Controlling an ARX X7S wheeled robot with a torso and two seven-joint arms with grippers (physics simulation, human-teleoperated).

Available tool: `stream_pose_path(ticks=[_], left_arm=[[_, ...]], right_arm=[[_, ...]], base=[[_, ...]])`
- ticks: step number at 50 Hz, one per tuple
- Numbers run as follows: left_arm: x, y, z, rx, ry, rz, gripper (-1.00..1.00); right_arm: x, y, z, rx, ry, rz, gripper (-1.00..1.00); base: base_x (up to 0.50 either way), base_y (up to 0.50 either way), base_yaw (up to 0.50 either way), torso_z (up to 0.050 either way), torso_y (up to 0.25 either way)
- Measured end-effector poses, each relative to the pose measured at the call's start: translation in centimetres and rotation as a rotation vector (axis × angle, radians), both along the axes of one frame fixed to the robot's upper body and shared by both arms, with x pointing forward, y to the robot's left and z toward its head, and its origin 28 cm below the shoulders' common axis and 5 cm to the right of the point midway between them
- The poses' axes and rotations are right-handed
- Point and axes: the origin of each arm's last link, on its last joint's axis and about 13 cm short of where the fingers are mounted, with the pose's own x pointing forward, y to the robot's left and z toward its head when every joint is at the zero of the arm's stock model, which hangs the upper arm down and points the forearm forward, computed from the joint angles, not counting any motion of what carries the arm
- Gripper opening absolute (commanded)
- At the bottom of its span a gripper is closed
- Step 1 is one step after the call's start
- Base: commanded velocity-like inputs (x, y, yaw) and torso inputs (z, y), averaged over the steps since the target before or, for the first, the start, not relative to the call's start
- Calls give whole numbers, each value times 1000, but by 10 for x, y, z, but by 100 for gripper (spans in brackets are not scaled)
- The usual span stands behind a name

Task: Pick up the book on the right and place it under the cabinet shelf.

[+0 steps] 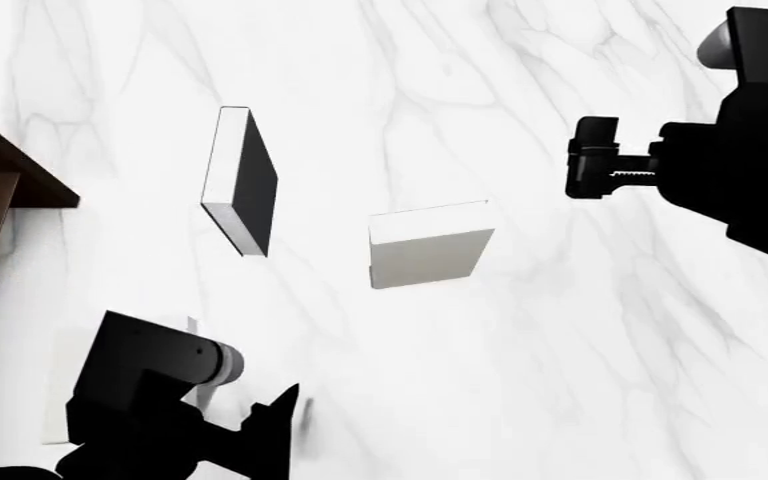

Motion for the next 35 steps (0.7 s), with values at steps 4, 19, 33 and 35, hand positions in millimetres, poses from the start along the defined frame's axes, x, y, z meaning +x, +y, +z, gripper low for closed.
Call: stream_pose_path(ticks=[4, 19, 33, 35], left_arm=[[1, 1, -2, 4, 3, 5, 100], [5, 4, -10, 11, 15, 25, 100], [9, 6, -17, 11, 26, 41, 100], [10, 7, -18, 11, 27, 43, 100]], right_arm=[[0, 0, 0, 0, 1, 1, 100], [1, 1, -2, 1, 3, 3, 100], [1, 1, -3, 3, 5, 2, 100], [1, 1, -3, 3, 5, 2, 100]], base=[[0, 0, 0, 0, 0], [0, 0, 0, 0, 0], [0, 0, 0, 0, 0], [0, 0, 0, 0, 0]])
